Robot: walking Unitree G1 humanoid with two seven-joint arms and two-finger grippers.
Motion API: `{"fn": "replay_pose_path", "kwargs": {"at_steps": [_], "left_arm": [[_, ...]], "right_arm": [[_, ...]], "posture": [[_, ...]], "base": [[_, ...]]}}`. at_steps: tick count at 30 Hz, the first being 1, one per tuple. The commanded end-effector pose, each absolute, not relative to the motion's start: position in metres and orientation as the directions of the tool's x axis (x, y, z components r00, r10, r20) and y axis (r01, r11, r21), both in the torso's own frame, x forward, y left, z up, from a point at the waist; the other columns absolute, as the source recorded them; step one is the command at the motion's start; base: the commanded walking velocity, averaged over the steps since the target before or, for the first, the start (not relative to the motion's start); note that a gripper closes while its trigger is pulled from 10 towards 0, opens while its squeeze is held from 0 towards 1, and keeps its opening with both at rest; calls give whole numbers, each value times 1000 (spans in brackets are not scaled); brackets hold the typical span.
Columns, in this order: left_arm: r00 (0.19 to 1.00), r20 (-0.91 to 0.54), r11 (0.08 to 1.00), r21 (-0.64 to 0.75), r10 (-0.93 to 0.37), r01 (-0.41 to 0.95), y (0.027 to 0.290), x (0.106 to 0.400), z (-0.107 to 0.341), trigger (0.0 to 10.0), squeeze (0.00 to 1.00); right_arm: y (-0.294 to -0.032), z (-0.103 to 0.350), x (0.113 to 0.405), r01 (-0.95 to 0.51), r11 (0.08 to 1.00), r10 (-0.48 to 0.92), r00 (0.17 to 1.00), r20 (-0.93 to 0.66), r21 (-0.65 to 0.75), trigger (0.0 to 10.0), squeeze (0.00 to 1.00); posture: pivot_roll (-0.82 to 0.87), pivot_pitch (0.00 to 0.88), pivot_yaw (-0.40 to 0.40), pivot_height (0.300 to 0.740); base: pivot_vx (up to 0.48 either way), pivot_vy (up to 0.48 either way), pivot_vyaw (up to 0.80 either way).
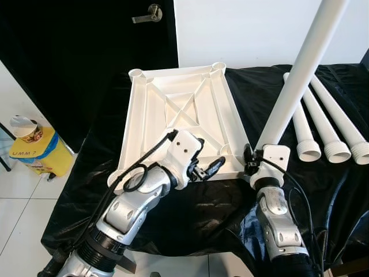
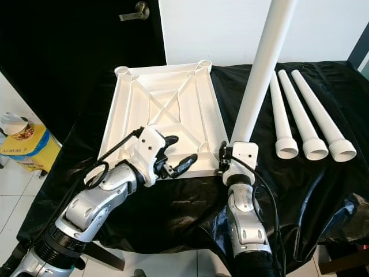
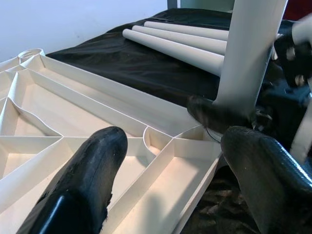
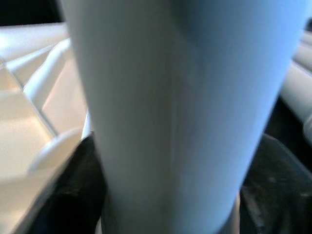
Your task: Building children table
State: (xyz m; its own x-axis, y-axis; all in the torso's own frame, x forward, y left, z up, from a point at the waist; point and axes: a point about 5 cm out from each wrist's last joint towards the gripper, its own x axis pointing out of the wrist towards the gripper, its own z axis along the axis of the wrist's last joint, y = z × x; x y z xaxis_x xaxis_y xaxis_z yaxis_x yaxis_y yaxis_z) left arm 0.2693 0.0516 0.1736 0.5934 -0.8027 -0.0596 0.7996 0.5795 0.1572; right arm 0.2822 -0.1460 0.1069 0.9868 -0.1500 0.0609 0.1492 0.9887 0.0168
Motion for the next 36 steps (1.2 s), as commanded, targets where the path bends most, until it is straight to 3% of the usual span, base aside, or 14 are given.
{"fn": "replay_pose_path", "kwargs": {"at_steps": [1, 12, 13, 14, 15, 20, 29, 30, 31, 36], "left_arm": [[519, -104, 503, 144, -849, 852, 49, 267, 168, 10000, 0], [519, -107, 504, 144, -848, 852, 50, 267, 168, 10000, 0], [519, -108, 504, 144, -848, 852, 50, 267, 168, 10000, 0], [519, -108, 504, 144, -848, 852, 50, 267, 168, 10000, 0], [519, -109, 503, 144, -848, 852, 50, 267, 168, 10000, 0], [516, -111, 500, 144, -849, 854, 50, 267, 168, 10000, 0], [514, -111, 498, 148, -850, 855, 50, 268, 168, 10000, 0], [515, -111, 499, 149, -850, 854, 50, 268, 168, 10000, 0], [518, -109, 501, 150, -848, 852, 50, 268, 168, 10000, 0], [522, -108, 505, 150, -846, 850, 50, 268, 168, 10000, 0]], "right_arm": [[-146, 100, 280, 134, 991, -134, 990, 32, 17, 10000, 1000], [-158, 111, 281, -10, 1000, 10, 995, 103, -5, 10000, 1000], [-159, 112, 282, -54, 999, 54, 992, 110, -8, 10000, 490], [-159, 112, 282, -54, 999, 54, 992, 110, -8, 10000, 490], [-160, 114, 282, -96, 995, 97, 988, 120, -16, 10000, 0], [-168, 123, 288, -274, 959, 282, 948, 146, -73, 10000, 0], [-172, 126, 297, -368, 921, 383, 916, 121, -129, 10000, 0], [-173, 125, 298, -370, 920, 385, 916, 114, -130, 3412, 0], [-174, 123, 298, -380, 916, 394, 913, 105, -130, 0, 0], [-174, 116, 296, -414, 902, 425, 902, 78, -123, 0, 0]], "posture": [[-32, 41, 34, 740], [-33, 47, 37, 740], [-33, 47, 37, 740], [-33, 47, 37, 740], [-35, 47, 39, 740], [-36, 48, 42, 740], [-35, 43, 41, 740], [-32, 39, 37, 740], [-32, 38, 33, 740], [-37, 42, 35, 740]], "base": [[0, 0, 0], [0, 0, 0], [0, 0, 0], [0, 0, 0], [0, 0, 0], [0, 0, 0], [0, 0, 0], [0, 0, 0], [0, 0, 0], [0, 0, 0]]}}
